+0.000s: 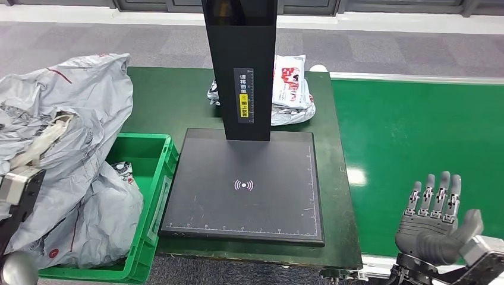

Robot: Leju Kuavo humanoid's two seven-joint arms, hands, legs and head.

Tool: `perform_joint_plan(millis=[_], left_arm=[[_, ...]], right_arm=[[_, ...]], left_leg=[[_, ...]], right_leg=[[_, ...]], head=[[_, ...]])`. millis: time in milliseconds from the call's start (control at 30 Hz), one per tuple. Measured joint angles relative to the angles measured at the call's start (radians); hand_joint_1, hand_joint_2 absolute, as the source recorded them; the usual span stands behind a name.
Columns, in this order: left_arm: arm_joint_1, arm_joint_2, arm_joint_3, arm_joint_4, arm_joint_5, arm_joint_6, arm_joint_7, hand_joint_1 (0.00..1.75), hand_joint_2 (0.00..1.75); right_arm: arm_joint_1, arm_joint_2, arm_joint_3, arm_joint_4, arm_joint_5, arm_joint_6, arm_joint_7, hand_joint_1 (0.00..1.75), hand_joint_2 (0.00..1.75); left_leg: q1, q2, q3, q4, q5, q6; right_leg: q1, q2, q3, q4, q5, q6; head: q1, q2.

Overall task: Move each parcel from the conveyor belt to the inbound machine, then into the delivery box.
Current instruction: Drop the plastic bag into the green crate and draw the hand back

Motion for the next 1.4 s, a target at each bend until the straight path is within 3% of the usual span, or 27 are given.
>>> perform_joint_plan(millis=[67, 100, 167, 233, 300, 500, 600, 700, 767, 900, 967, 1033, 1200, 1400], left_arm=[[-0.016, 0.015, -0.001, 0.018, -0.035, -0.129, 0.056, 0.0, 0.0], [-0.022, 0.043, -0.008, 0.035, -0.041, -0.209, 0.122, 0.0, 0.0], [-0.026, 0.162, -0.058, 0.083, -0.042, -0.37, 0.333, 0.0, 0.0], [-0.038, 0.298, -0.163, 0.136, -0.042, -0.492, 0.512, 0.0, 0.87], [-0.05, 0.391, -0.278, 0.178, -0.043, -0.561, 0.564, 0.0, 1.75], [-0.085, 0.558, -0.508, 0.273, -0.043, -0.702, 0.517, 0.0, 1.75], [-0.088, 0.581, -0.628, 0.312, -0.043, -0.784, 0.426, 0.0, 1.75], [-0.085, 0.595, -0.698, 0.339, -0.043, -0.799, 0.388, 0.0, 1.75], [-0.079, 0.597, -0.715, 0.347, -0.043, -0.829, 0.302, 0.0, 1.75], [0.015, 0.584, -0.72, 0.333, -0.043, -0.901, 0.015, 0.0, 1.75], [0.082, 0.577, -0.697, 0.308, -0.043, -0.909, -0.103, 0.0, 0.87], [0.135, 0.578, -0.658, 0.28, -0.043, -0.917, -0.144, 0.0, 0.0], [0.155, 0.625, -0.621, 0.249, -0.043, -0.939, -0.026, 0.0, 0.0], [0.136, 0.65, -0.608, 0.234, -0.043, -0.952, -0.015, 0.0, 0.0]], right_arm=[[-0.003, 0.0, 0.0, 0.0, 0.0, -0.002, 0.001, 0.0, 0.0], [-0.004, 0.0, 0.0, 0.0, -0.001, -0.001, 0.002, 0.0, 0.0], [-0.007, 0.0, 0.0, 0.0, -0.001, 0.003, 0.005, 0.0, 0.0], [-0.008, 0.0, 0.0, 0.001, -0.001, 0.008, 0.005, 0.0, 0.0], [-0.011, 0.001, 0.0, 0.001, -0.001, 0.011, 0.004, 0.0, 0.0], [-0.017, 0.001, 0.0, 0.01, -0.003, 0.021, -0.001, 0.0, 0.0], [-0.022, 0.001, 0.0, 0.017, -0.007, 0.027, -0.007, 0.0, 0.0], [-0.023, 0.0, -0.001, 0.025, -0.008, 0.029, -0.012, 0.0, 0.0], [-0.023, 0.0, -0.002, 0.029, -0.011, 0.033, -0.014, 0.0, 0.0], [-0.021, -0.001, -0.003, 0.039, -0.025, 0.043, -0.016, 0.0, 0.0], [-0.021, -0.003, -0.004, 0.046, -0.029, 0.045, -0.016, 0.0, 0.0], [-0.022, -0.006, -0.004, 0.053, -0.035, 0.046, -0.016, 0.0, 0.0], [-0.024, -0.008, -0.005, 0.059, -0.039, 0.046, -0.013, 0.0, 0.0], [-0.024, -0.008, -0.005, 0.059, -0.039, 0.046, -0.012, 0.0, 0.0]], left_leg=[[0.0, 0.0, 0.0, 0.0, 0.0, 0.0], [0.001, 0.0, 0.001, 0.0, 0.0, -0.001], [0.002, 0.002, 0.001, 0.0, 0.001, -0.003], [0.004, 0.002, 0.0, 0.0, 0.003, -0.004], [0.004, -0.001, -0.001, 0.0, 0.003, -0.004], [0.002, 0.002, 0.0, 0.0, 0.003, -0.004], [0.001, 0.001, 0.0, 0.0, 0.002, -0.004], [0.002, 0.003, 0.0, 0.0, 0.002, -0.004], [0.001, 0.002, 0.0, 0.0, 0.002, -0.003], [0.002, 0.005, 0.001, 0.0, -0.001, -0.004], [0.002, 0.007, 0.002, 0.0, -0.002, -0.004], [0.002, 0.007, 0.002, 0.0, -0.002, -0.004], [0.004, 0.003, 0.002, 0.0, -0.002, -0.004], [0.005, 0.003, 0.003, 0.0, -0.001, -0.006]], right_leg=[[0.0, 0.0, 0.0, 0.0, 0.0, 0.0], [0.001, 0.0, 0.0, 0.0, 0.0, 0.0], [0.002, 0.002, -0.002, 0.0, 0.001, -0.002], [0.004, 0.002, -0.003, 0.0, 0.002, -0.004], [0.004, 0.0, -0.001, 0.0, 0.002, -0.004], [0.004, 0.002, -0.002, 0.0, 0.002, -0.004], [0.003, 0.001, -0.001, 0.0, 0.002, -0.003], [0.003, 0.003, -0.002, 0.0, 0.002, -0.003], [0.002, 0.003, -0.001, 0.0, 0.002, -0.003], [0.001, 0.005, -0.001, 0.0, 0.001, -0.004], [0.002, 0.007, -0.001, 0.0, 0.0, -0.004], [0.002, 0.007, 0.0, 0.0, -0.001, -0.004], [0.004, 0.004, 0.001, 0.0, -0.003, -0.004], [0.005, 0.003, 0.002, 0.001, -0.002, -0.005]], head=[[0.0, 0.0], [0.0, 0.0], [0.0, 0.0], [0.0, 0.0], [0.0, 0.0], [0.0, 0.0], [0.0, 0.0], [0.0, 0.0], [0.0, 0.0], [0.0, 0.0], [0.0, 0.0], [0.0, 0.0], [0.0, 0.0], [0.0, 0.0]])
